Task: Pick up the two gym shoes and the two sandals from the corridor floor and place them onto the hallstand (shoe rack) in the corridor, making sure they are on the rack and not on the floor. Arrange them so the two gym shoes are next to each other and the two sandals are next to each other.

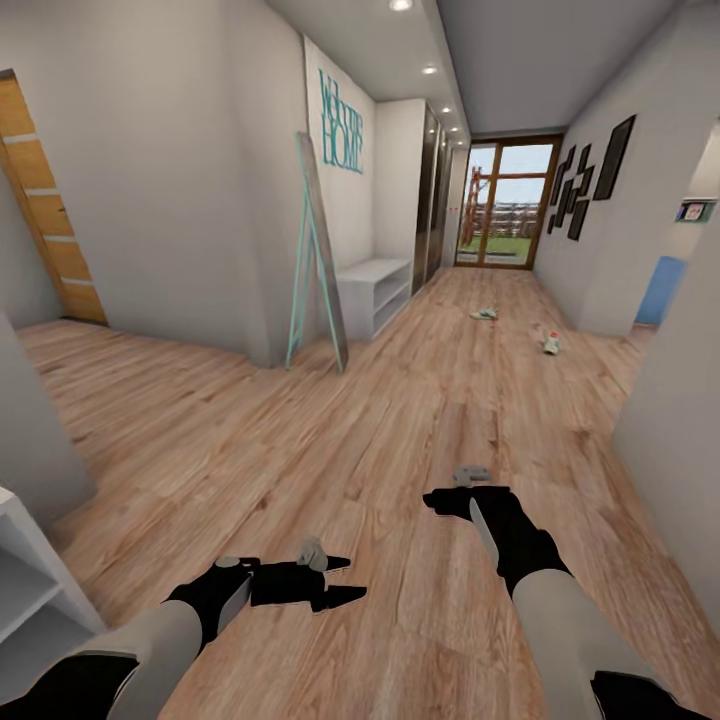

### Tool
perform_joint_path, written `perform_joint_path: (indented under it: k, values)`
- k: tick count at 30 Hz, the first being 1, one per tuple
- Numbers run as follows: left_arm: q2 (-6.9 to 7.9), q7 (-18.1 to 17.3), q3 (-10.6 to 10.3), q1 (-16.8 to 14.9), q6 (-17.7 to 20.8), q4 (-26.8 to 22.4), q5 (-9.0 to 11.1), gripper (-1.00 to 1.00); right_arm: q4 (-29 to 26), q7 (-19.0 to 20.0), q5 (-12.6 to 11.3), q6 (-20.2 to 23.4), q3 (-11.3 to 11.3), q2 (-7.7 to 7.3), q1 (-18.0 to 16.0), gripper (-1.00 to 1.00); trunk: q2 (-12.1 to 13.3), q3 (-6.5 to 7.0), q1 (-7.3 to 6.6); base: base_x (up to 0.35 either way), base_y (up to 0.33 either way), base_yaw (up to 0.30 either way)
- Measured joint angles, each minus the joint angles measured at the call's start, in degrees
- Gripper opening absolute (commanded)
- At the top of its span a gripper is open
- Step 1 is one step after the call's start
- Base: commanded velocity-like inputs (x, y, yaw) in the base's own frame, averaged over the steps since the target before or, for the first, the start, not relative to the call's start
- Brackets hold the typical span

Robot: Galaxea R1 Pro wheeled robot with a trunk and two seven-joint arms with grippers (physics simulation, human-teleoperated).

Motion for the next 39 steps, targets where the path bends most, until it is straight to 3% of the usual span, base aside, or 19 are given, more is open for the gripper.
perform_joint_path:
  k: [25,39]
  values:
    - [0.05,0.01,0.00,0.00,0.01,0.00,-0.01,1.00,-0.02,0.03,0.00,0.04,-0.01,0.00,0.02,1.00,0.00,-1.63,0.00,0.349,0.000,-0.176]
    - [0.13,0.00,0.04,0.00,0.03,0.00,0.08,1.00,-0.01,-0.03,0.08,0.01,0.01,0.00,0.03,1.00,0.00,-1.87,0.00,0.348,0.000,-0.033]
